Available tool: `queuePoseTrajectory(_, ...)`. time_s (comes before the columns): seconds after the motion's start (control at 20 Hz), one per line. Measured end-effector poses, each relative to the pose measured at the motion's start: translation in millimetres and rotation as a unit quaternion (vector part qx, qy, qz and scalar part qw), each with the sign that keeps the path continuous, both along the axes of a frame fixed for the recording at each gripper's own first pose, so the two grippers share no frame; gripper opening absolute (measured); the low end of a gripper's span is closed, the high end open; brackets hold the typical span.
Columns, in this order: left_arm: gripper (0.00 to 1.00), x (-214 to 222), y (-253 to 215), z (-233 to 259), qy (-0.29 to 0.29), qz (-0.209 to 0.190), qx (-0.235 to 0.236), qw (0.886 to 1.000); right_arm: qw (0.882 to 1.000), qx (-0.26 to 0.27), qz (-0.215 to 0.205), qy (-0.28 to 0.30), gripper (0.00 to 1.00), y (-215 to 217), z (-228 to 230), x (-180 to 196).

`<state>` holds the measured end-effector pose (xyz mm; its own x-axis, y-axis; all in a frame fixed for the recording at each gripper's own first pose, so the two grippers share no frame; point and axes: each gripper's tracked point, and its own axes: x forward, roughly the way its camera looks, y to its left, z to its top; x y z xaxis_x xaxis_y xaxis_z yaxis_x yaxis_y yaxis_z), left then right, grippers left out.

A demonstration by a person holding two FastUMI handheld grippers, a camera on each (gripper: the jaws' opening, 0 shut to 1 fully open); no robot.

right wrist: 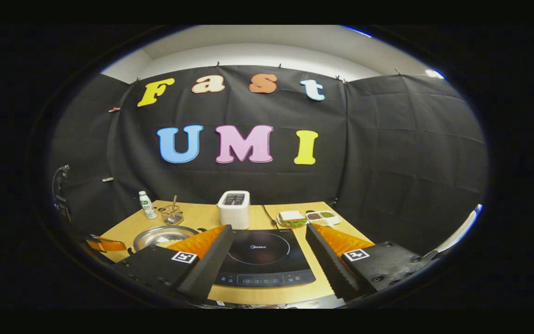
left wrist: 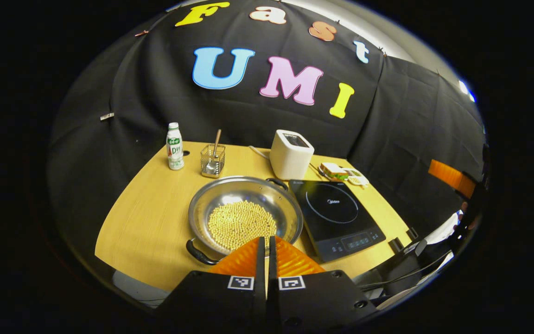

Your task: First push the handle of the pot to place it horizontally, then grasp the pot with both hands and set it on the induction cooktop.

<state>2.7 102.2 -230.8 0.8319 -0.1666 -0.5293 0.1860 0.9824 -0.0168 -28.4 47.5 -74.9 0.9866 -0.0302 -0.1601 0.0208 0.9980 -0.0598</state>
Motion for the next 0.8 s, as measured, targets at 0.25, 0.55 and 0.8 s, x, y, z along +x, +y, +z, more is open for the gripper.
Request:
queuePoseTrajectory(0.25,0.05,-7,25,-52,0.055,0.018,0.018,0.998,1.0,-0.013,0.004,0.021,0.98,6,-17,-8)
queuePoseTrajectory(0.55,0.05,-3,36,-90,0.107,0.004,0.017,0.994,0.999,-0.013,0.006,0.036,0.97,14,-27,-8)
queuePoseTrajectory(0.8,0.05,14,50,-115,0.141,0.01,0.027,0.99,0.999,-0.026,0.007,0.039,0.98,14,-30,-4)
